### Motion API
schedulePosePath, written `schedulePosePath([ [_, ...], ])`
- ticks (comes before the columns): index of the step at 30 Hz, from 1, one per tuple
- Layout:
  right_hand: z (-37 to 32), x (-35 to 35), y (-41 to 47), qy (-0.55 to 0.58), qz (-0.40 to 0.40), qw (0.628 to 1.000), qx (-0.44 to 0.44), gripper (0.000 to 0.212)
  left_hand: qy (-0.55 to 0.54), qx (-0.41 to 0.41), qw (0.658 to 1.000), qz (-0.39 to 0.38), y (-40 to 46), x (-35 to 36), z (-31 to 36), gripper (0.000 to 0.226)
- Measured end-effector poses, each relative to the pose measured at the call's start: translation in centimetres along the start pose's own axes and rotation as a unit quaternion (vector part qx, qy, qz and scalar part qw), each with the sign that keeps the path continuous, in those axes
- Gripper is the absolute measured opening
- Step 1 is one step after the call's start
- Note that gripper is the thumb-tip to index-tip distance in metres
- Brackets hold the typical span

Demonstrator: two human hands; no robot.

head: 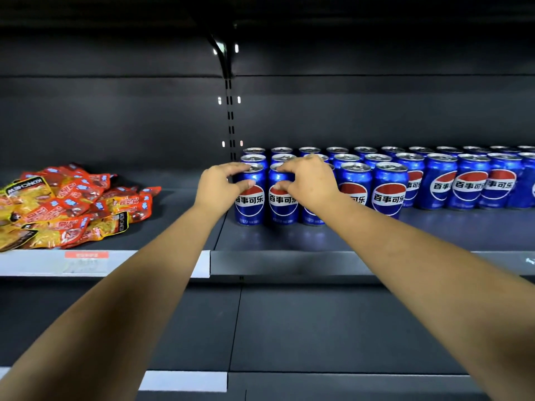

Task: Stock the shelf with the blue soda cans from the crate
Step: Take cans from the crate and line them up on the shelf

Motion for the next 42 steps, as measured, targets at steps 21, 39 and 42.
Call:
schedulePosePath([
  [21,-2.0,8.4,-2.0,-0.198,0.190,0.843,-0.462,0.041,-0.524,-0.388,0.757,-0.034,3.0,5.9,-7.1,0.070],
  [39,-2.1,7.8,-2.3,-0.150,0.177,0.870,-0.435,0.041,-0.532,-0.360,0.765,-0.048,2.6,6.1,-6.6,0.075],
  [42,-2.5,6.8,-2.7,-0.124,0.166,0.883,-0.420,0.047,-0.501,-0.307,0.807,0.064,2.0,4.2,-6.1,0.057],
])
Point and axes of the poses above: each hand's wrist, its own y-axis towards the middle knuckle, its own x-axis out of the palm, z = x × y, the point moved 3 cm from there along y, towards the middle knuckle, and after that the axes turned 9 degrees about -y, right-handed, at the moved point
